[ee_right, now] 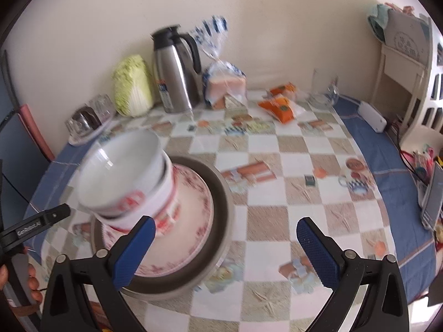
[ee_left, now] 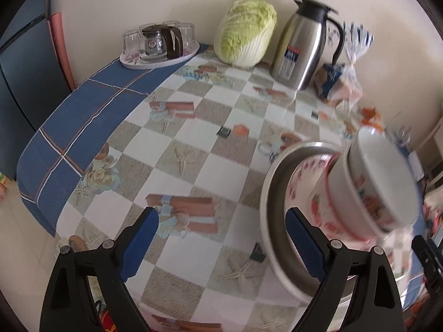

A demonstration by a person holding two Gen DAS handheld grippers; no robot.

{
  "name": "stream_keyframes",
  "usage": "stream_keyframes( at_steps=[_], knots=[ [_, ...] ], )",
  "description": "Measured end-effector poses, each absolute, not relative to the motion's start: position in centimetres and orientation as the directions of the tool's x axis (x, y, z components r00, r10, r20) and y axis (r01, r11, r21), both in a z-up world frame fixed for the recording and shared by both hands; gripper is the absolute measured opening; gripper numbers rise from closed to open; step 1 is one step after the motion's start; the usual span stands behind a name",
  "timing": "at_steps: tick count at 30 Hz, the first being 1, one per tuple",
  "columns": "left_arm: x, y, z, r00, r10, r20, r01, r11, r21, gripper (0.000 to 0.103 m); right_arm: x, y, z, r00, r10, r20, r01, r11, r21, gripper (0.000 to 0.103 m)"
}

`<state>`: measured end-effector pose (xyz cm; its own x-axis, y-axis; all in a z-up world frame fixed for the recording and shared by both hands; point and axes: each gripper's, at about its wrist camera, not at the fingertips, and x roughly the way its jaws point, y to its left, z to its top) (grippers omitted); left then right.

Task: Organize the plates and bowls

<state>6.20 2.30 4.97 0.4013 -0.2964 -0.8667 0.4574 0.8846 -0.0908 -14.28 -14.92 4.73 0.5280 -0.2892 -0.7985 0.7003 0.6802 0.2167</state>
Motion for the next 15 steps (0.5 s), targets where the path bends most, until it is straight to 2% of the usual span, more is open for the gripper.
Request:
stream_keyframes(
  at_steps=[5, 15],
  knots=[
    [5.8, 1.6, 3.9, 0.376, -0.263, -0.888, 0.498, 0.866, -0.046, 0.093, -14.4, -15.5, 2.0, 0.441, -0.245, -0.863, 0.729, 0.659, 0.185, 0.103],
    [5.7, 0.5, 2.7, 0.366, -0.221, -0.904, 0.558, 0.830, 0.023, 0.093, -13.7, -15.3, 0.8, 0.403, -0.227, -0.886, 0.721, 0.676, 0.155, 0.103]
  ],
)
